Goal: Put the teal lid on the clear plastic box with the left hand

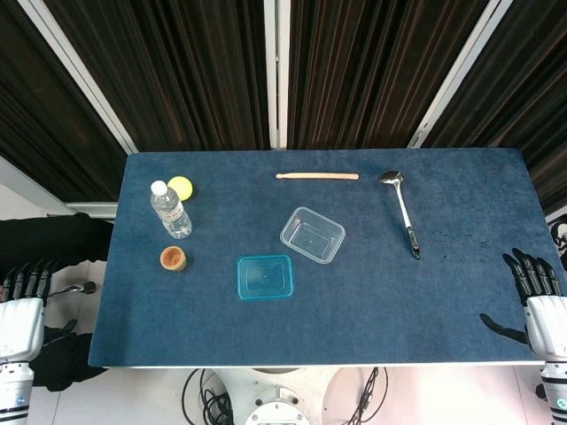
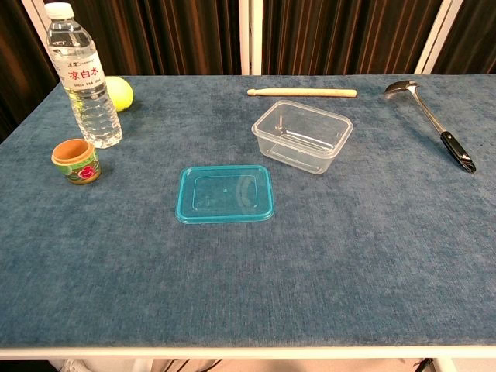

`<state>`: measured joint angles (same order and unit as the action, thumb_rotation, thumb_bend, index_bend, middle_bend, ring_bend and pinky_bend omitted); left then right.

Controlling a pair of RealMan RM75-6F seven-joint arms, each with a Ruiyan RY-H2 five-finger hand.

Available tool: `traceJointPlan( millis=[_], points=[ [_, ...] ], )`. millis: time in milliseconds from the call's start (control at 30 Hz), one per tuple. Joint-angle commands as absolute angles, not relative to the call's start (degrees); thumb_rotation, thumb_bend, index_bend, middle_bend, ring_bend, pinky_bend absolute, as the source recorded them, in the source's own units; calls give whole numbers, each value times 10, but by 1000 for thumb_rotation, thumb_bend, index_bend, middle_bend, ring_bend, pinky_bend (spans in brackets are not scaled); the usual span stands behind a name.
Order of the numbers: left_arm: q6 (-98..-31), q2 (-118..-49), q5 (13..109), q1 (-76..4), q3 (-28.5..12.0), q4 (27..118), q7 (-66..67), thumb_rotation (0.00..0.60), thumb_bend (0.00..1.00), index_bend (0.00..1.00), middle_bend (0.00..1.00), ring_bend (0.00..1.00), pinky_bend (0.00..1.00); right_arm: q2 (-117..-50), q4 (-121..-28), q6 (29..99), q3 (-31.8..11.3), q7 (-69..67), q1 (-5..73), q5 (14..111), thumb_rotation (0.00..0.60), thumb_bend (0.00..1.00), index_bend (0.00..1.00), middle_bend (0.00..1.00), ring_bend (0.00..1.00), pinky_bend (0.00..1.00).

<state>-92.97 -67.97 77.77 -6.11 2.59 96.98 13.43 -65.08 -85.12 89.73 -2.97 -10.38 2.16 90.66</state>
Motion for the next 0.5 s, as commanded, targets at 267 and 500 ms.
traceJointPlan(
  millis=[267,500],
  points=[
    [-923,-666,804,-66,9,1012,191,600,0,54,48,0,0,-644,-864,891,-31,-92,29,910,600,41,0,0,0,0],
    [-826,-651,882,-153,-13,1103,273,600,0,63,48,0,0,-628,-873,902,-37,-89,32,916,600,41,0,0,0,0]
  ],
)
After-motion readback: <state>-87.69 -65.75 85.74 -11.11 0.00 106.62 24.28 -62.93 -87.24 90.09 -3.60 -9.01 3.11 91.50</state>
